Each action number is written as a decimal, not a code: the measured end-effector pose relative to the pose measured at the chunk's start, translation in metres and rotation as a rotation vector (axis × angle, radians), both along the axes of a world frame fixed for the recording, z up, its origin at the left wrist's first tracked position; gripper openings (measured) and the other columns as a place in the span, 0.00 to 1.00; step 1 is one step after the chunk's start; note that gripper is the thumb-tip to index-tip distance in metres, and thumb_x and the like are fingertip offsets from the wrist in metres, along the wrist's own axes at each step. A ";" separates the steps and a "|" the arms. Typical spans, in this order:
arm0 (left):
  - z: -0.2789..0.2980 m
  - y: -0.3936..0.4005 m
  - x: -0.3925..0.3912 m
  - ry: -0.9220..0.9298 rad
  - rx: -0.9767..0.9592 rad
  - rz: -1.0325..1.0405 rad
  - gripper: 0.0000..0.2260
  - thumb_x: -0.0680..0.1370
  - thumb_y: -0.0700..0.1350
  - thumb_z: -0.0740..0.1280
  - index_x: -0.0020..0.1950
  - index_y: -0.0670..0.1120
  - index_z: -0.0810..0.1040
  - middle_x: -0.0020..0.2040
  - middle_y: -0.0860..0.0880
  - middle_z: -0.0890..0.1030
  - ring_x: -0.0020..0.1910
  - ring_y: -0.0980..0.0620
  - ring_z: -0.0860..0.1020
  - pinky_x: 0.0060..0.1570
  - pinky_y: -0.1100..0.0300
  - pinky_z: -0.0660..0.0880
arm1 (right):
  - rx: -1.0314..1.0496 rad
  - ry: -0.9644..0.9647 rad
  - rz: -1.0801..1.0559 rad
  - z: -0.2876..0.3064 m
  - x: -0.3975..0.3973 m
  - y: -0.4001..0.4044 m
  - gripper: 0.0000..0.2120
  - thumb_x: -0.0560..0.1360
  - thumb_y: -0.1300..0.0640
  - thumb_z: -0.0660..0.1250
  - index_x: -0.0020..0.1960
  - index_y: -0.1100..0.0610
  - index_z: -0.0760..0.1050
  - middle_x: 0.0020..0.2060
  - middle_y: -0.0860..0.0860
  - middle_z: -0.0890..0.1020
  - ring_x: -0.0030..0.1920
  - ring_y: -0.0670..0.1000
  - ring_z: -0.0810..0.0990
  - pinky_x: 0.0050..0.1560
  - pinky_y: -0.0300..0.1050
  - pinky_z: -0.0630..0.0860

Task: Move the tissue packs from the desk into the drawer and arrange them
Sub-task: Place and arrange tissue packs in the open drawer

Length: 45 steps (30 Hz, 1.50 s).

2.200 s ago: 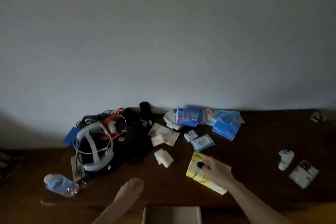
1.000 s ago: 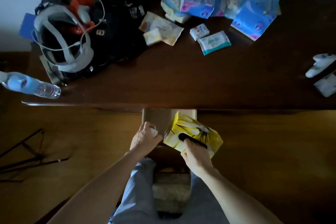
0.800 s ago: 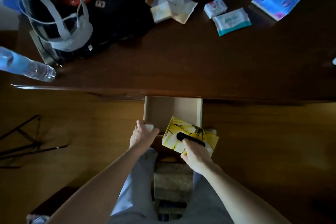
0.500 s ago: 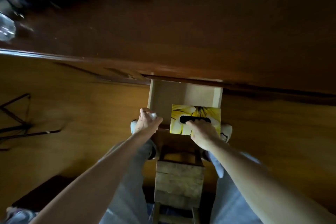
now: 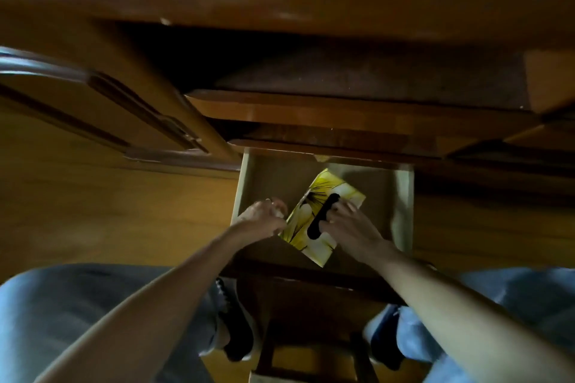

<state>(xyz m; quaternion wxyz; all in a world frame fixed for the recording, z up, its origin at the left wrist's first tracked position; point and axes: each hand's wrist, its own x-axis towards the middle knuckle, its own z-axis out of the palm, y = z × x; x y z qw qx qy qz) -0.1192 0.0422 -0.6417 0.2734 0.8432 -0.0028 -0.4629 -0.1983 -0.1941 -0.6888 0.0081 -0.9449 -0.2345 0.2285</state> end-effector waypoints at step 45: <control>-0.087 0.087 -0.040 -0.444 0.043 0.561 0.21 0.73 0.49 0.71 0.66 0.54 0.79 0.40 0.53 0.82 0.33 0.56 0.81 0.35 0.60 0.78 | 0.406 0.261 -1.207 -0.060 -0.011 0.062 0.33 0.70 0.38 0.72 0.68 0.55 0.68 0.59 0.56 0.81 0.56 0.62 0.82 0.47 0.49 0.78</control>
